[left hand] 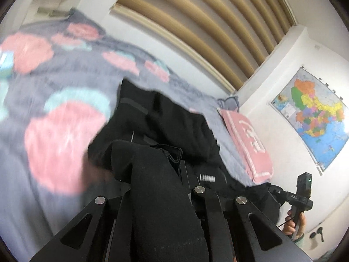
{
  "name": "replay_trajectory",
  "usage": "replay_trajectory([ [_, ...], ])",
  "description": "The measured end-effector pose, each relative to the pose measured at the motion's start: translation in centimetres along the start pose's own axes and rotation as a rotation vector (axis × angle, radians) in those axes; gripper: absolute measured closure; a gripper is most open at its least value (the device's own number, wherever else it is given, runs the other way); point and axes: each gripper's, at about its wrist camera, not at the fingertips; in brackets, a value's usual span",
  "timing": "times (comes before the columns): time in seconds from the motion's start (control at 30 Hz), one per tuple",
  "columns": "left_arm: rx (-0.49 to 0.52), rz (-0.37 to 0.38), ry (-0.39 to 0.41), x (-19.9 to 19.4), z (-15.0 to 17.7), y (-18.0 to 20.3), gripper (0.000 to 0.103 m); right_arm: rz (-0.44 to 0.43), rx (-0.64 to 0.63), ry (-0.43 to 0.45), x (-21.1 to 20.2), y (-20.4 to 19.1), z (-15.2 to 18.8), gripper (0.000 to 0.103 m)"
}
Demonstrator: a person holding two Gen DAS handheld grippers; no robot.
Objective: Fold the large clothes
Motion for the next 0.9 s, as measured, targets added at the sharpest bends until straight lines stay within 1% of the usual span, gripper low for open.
replay_trajectory([
  [0.07,0.003,0.007,0.025,1.1,-2.4,0.9,0.091,0.01,-0.007,0.021,0.2,0.2,-2.1,0.083],
  [0.13,-0.006,0.017,0.039,2.3,-4.6,1.4,0.091,0.025,-0.003,0.036,1.1,0.5,-4.9,0.083],
  [0.23,0.006,0.017,0.062,5.4,-8.4,2.6,0.09,0.048,-0.013,0.07,2.9,0.9,-9.5,0.084],
  [0.3,0.029,-0.022,0.077,8.0,-10.4,3.6,0.087,0.051,-0.001,0.087,4.6,1.5,-12.1,0.083],
  [0.33,0.035,-0.035,0.081,8.8,-10.9,3.9,0.087,0.059,0.004,0.096,5.6,1.7,-13.4,0.083],
  [0.37,0.039,-0.061,0.082,10.7,-12.0,4.1,0.086,0.073,0.014,0.105,7.0,2.0,-14.8,0.083],
  [0.47,-0.011,-0.115,0.075,15.5,-14.0,3.3,0.085,0.116,0.033,0.103,11.5,3.2,-18.4,0.083],
  [0.53,-0.029,-0.161,0.048,19.8,-15.0,2.2,0.084,0.16,0.037,0.077,15.6,4.3,-20.0,0.083],
  [0.57,-0.033,-0.194,0.025,22.0,-15.2,1.6,0.084,0.174,0.043,0.061,16.9,4.8,-20.6,0.083],
  [0.6,-0.04,-0.218,0.004,23.6,-15.2,1.0,0.084,0.199,0.048,0.03,19.3,5.4,-21.0,0.083],
  [0.67,-0.085,-0.273,-0.066,27.7,-15.1,-1.1,0.083,0.24,0.07,-0.032,23.3,7.2,-21.3,0.083],
  [0.7,-0.111,-0.285,-0.097,29.1,-14.8,-2.2,0.083,0.241,0.087,-0.067,25.2,8.1,-21.0,0.084],
  [0.77,-0.168,-0.287,-0.157,31.8,-14.3,-4.5,0.082,0.236,0.113,-0.111,27.9,9.7,-20.1,0.084],
  [0.8,-0.191,-0.274,-0.168,32.5,-14.1,-5.4,0.082,0.223,0.132,-0.138,29.6,10.5,-19.7,0.084],
  [0.87,-0.18,-0.26,-0.158,32.7,-13.9,-5.7,0.082,0.21,0.143,-0.155,31.2,11.2,-19.1,0.084],
  [0.9,-0.152,-0.267,-0.154,32.8,-13.7,-5.4,0.082,0.207,0.142,-0.155,31.5,11.4,-19.0,0.084],
])
Point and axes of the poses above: each gripper's, at about its wrist camera, not at the fingertips, and x roughly the way its jaws point, y to its right, z to its underside, and after that the axes turned 6 degrees about -x, right-handed
